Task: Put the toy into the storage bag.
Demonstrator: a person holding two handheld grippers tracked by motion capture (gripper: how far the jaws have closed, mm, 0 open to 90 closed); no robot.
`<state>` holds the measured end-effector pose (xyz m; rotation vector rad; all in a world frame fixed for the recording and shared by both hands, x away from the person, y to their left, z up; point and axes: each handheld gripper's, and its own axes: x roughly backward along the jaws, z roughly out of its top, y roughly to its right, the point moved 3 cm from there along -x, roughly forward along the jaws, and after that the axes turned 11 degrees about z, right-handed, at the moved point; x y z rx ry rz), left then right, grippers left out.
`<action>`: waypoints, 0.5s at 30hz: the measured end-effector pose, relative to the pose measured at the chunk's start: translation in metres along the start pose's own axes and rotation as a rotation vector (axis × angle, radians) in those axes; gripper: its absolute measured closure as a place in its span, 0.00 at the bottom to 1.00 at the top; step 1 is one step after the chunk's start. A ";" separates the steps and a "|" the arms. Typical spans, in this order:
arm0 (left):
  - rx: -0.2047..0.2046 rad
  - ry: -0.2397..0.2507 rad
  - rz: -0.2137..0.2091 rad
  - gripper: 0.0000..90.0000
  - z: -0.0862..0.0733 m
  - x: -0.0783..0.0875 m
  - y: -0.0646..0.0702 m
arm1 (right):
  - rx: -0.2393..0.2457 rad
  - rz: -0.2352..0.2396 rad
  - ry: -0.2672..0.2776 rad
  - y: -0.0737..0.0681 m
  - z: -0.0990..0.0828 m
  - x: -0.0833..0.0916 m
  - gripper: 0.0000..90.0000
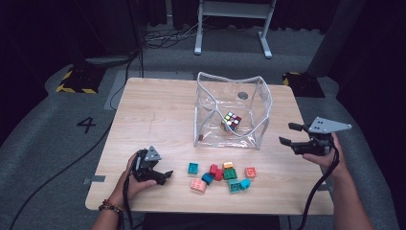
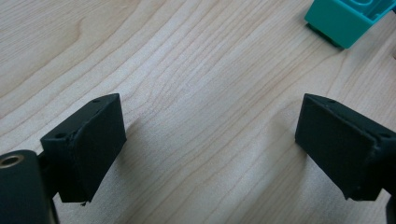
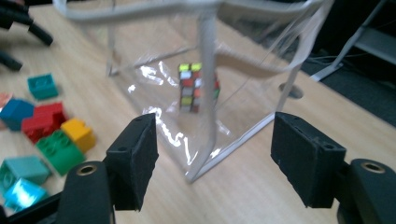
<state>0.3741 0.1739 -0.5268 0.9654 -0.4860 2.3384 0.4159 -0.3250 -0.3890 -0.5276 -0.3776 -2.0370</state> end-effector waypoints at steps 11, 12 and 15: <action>0.002 0.001 -0.002 0.10 0.000 0.000 0.000 | 0.010 0.123 -0.069 -0.030 -0.042 -0.030 0.36; 0.002 0.001 -0.002 0.10 0.000 0.000 0.000 | 0.010 0.123 -0.069 -0.030 -0.042 -0.030 0.36; 0.003 0.001 -0.001 0.10 0.000 0.000 0.000 | 0.016 0.175 -0.096 -0.039 -0.051 -0.045 0.36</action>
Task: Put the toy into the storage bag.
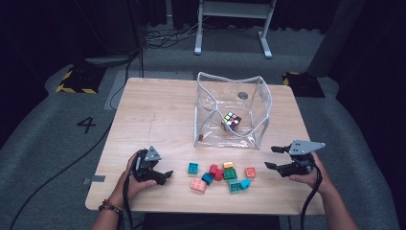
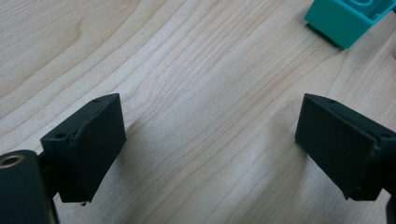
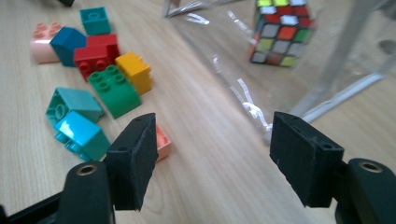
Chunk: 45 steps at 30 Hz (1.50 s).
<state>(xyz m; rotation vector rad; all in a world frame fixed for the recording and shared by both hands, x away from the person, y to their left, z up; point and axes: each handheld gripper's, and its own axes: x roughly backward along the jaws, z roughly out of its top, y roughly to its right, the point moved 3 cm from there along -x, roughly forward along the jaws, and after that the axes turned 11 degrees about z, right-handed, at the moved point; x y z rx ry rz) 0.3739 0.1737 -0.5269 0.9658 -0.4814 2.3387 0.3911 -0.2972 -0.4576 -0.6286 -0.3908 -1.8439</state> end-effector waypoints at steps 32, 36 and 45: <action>0.000 0.000 0.000 0.10 0.000 0.000 0.000 | 0.002 0.183 -0.102 -0.010 -0.020 -0.073 0.52; -0.002 -0.001 -0.001 0.10 0.000 0.000 0.000 | -0.001 0.161 -0.091 -0.008 -0.022 -0.071 0.65; 0.002 -0.002 -0.002 0.10 0.000 0.000 0.000 | -0.042 0.098 -0.026 0.003 -0.026 -0.053 0.66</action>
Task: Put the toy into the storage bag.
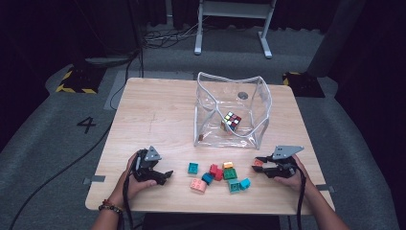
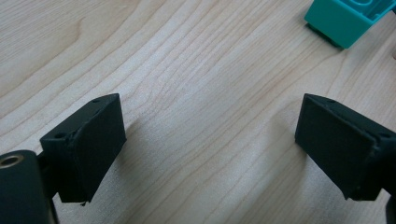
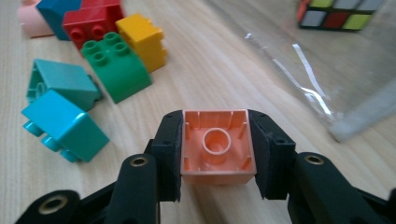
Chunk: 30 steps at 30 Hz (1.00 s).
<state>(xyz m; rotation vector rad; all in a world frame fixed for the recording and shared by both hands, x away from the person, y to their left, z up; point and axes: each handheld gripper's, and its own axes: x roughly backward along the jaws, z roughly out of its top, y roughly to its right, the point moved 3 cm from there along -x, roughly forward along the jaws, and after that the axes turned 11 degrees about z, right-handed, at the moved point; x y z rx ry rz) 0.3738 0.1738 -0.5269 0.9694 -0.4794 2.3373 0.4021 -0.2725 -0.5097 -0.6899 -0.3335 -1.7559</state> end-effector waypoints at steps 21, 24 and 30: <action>0.000 0.001 0.000 0.10 0.000 0.000 0.000 | -0.068 -0.215 0.162 0.031 0.030 0.070 0.66; -0.004 0.002 0.002 0.10 0.000 0.000 0.000 | -0.067 -0.242 0.175 0.040 0.041 0.078 0.66; -0.002 0.001 0.002 0.10 0.000 0.000 0.000 | -0.024 -0.306 0.151 0.056 0.066 0.092 0.66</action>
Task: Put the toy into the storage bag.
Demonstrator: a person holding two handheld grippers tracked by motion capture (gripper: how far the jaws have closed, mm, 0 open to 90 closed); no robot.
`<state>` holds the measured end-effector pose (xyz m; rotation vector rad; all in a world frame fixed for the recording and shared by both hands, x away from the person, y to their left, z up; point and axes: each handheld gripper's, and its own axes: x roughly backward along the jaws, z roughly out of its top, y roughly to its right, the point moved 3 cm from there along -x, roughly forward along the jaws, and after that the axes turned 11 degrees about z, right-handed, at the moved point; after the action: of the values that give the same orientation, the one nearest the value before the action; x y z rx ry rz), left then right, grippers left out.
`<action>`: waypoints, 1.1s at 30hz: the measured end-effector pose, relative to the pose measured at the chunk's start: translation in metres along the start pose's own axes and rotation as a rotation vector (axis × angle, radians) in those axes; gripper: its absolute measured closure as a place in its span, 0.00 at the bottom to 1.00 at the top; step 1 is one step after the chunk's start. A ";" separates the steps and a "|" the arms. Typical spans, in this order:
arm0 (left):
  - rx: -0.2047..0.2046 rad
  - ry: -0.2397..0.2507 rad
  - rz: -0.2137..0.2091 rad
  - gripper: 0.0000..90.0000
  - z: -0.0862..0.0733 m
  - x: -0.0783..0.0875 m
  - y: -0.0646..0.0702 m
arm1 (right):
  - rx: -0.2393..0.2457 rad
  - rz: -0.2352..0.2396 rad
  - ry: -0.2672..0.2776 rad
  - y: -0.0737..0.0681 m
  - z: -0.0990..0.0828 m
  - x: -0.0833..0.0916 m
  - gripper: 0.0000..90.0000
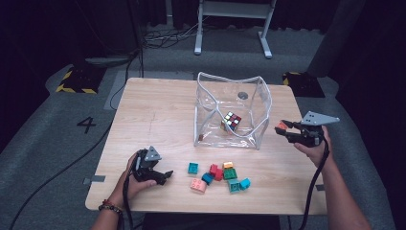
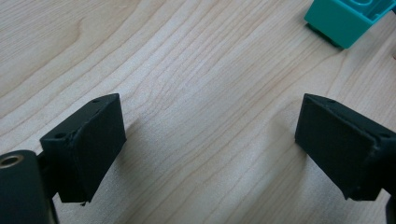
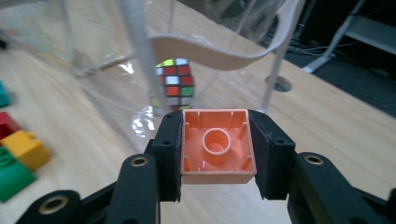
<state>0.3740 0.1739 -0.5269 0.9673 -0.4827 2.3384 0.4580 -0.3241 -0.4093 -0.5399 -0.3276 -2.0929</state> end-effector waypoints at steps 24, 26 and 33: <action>0.001 -0.004 -0.002 0.10 0.000 0.000 0.000 | -0.057 -0.052 0.112 0.049 0.075 0.011 0.66; 0.002 0.000 -0.003 0.10 0.000 0.000 0.000 | -0.056 -0.045 0.117 0.049 0.082 0.011 0.66; 0.003 -0.002 -0.002 0.10 0.000 0.000 0.000 | -0.049 -0.038 0.142 0.049 0.102 0.007 0.66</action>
<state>0.3738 0.1738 -0.5268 0.9710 -0.4792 2.3366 0.5212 -0.3119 -0.3156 -0.4140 -0.2061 -2.1671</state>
